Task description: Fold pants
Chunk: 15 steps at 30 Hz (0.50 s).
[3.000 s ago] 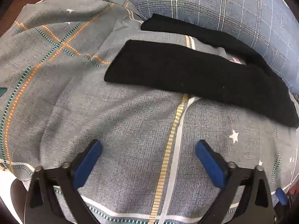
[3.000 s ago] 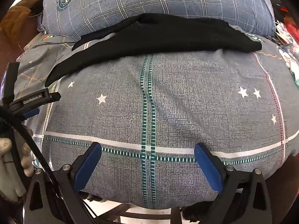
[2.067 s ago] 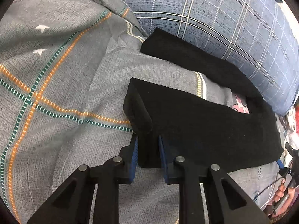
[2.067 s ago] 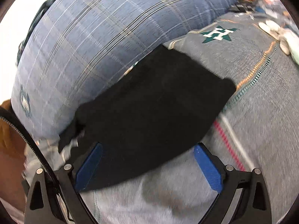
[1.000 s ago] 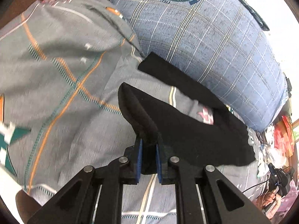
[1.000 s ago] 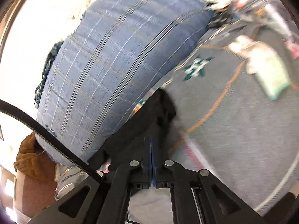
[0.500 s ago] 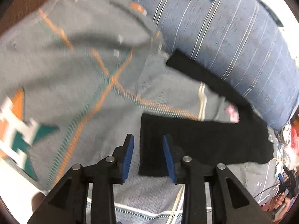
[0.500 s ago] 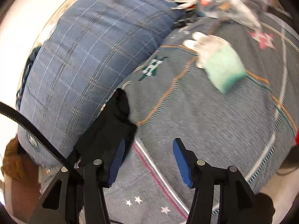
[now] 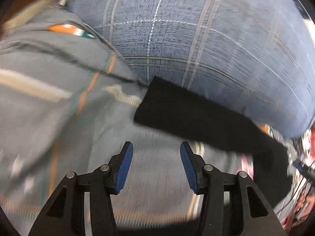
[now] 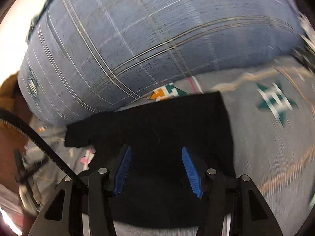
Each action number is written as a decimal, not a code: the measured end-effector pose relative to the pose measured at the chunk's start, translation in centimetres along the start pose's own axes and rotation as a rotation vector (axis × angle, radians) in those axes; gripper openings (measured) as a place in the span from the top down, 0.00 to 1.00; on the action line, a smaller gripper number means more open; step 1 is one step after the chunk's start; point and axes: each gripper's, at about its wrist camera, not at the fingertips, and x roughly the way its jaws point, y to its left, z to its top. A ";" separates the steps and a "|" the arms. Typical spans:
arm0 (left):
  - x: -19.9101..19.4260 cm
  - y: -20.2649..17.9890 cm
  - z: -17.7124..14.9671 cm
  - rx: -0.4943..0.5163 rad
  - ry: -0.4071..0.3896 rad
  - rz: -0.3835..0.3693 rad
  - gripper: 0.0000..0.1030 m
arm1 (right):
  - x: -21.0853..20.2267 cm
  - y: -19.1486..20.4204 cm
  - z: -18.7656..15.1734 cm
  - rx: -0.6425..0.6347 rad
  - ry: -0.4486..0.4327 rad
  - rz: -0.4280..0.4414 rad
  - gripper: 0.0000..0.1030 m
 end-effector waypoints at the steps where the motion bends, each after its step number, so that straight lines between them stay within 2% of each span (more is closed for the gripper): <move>1: 1.1 0.2 0.9 -0.008 0.013 -0.011 0.53 | 1.3 0.1 1.0 -0.015 0.024 0.005 0.42; 6: 6.7 0.4 5.2 -0.004 0.071 -0.049 0.53 | 8.1 1.1 4.7 -0.107 0.142 0.027 0.42; 13: 10.8 0.6 7.1 0.045 0.098 -0.033 0.49 | 14.9 3.4 6.3 -0.239 0.250 0.017 0.42; 15: 11.2 0.2 7.3 0.075 0.093 -0.035 0.43 | 16.1 3.5 6.4 -0.262 0.271 0.020 0.42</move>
